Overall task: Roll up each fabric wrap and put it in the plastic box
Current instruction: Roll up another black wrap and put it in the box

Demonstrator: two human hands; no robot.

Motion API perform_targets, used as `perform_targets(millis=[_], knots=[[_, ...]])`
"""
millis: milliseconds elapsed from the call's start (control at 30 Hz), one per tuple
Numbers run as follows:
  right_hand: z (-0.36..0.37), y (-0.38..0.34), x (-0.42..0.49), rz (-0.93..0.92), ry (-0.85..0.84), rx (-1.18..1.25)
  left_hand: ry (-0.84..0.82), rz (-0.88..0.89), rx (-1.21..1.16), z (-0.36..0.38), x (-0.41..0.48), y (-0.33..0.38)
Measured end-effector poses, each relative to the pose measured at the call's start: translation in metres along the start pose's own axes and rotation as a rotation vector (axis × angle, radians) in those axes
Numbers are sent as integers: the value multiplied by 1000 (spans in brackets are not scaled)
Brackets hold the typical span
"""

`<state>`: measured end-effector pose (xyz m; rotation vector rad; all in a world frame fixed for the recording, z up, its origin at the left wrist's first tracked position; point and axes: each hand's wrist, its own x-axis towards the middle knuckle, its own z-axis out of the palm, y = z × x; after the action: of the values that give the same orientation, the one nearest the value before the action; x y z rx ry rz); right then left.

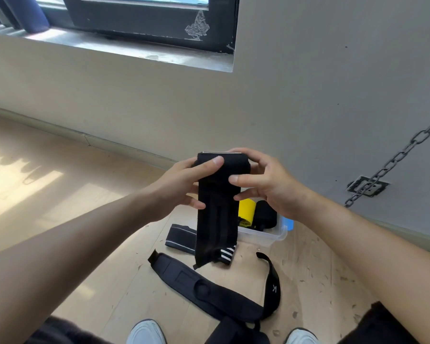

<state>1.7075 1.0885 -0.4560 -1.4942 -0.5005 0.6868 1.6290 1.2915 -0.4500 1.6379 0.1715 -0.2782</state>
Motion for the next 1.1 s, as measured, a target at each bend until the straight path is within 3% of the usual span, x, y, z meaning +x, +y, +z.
perform_targets(millis=[433, 900, 1100], knots=[[0, 0, 1, 119, -86, -5, 68, 104, -87, -1, 3, -6], [0, 3, 1, -45, 54, -31, -63, -36, -43, 2, -1, -2], [-1, 6, 3, -58, 35, -8, 12, -22, -21, 2, -1, 0]])
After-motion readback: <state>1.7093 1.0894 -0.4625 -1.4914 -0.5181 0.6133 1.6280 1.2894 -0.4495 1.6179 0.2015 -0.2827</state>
